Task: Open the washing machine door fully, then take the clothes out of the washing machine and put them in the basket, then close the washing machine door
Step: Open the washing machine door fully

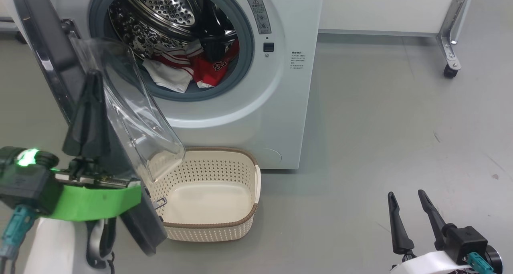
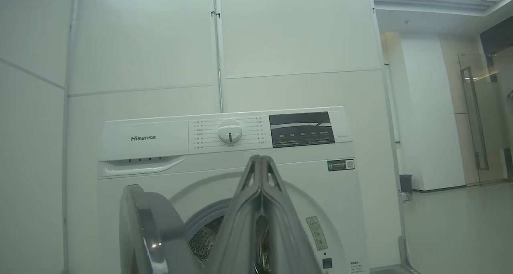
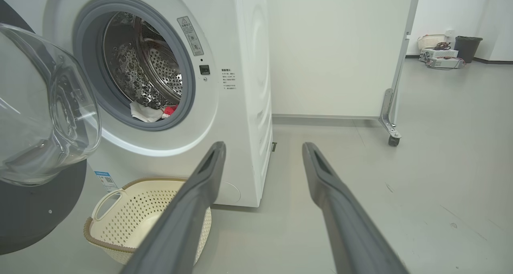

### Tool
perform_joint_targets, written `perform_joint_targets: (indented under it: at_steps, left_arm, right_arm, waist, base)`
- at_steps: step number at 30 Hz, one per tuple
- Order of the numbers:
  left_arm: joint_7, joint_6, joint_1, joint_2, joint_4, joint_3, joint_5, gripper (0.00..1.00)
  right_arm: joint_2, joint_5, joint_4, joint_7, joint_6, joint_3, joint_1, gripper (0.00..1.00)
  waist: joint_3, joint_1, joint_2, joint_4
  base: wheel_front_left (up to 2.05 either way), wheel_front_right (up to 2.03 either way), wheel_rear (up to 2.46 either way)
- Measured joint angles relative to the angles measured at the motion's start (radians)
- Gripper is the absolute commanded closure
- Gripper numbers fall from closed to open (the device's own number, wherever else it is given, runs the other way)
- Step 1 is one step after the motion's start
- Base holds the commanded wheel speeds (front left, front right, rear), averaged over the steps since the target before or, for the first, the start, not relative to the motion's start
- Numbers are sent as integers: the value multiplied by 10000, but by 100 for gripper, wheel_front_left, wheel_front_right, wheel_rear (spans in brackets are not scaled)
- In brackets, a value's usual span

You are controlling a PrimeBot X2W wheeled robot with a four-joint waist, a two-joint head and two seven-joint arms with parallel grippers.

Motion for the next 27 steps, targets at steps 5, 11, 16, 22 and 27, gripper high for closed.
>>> perform_joint_targets:
  at_steps: [5,11,16,22,27]
  left_arm:
    - [552,0,333,38,69,-911,-90,100]
    - [1241,0,1065,161,420,-1896,-272,100]
    - [1931,0,1454,194,836,-2487,-474,100]
    - [2479,4,1778,184,1419,-2297,-531,100]
    - [2648,105,1777,196,1634,-2199,-531,100]
  right_arm:
    - [35,0,27,0,82,-50,1,0]
    - [105,2,48,0,105,-144,4,0]
    - [155,13,59,0,188,-261,28,0]
    - [173,12,81,0,290,-291,28,0]
    - [198,10,127,0,341,-311,28,0]
  waist:
    - [-10,0,0,-61]
    - [-8,0,0,-141]
    - [13,0,0,-169]
    - [48,0,0,-160]
    - [73,0,0,-162]
  base:
    - [0,0,0]
    - [0,0,0]
    - [0,0,0]
    - [0,0,0]
    - [0,0,0]
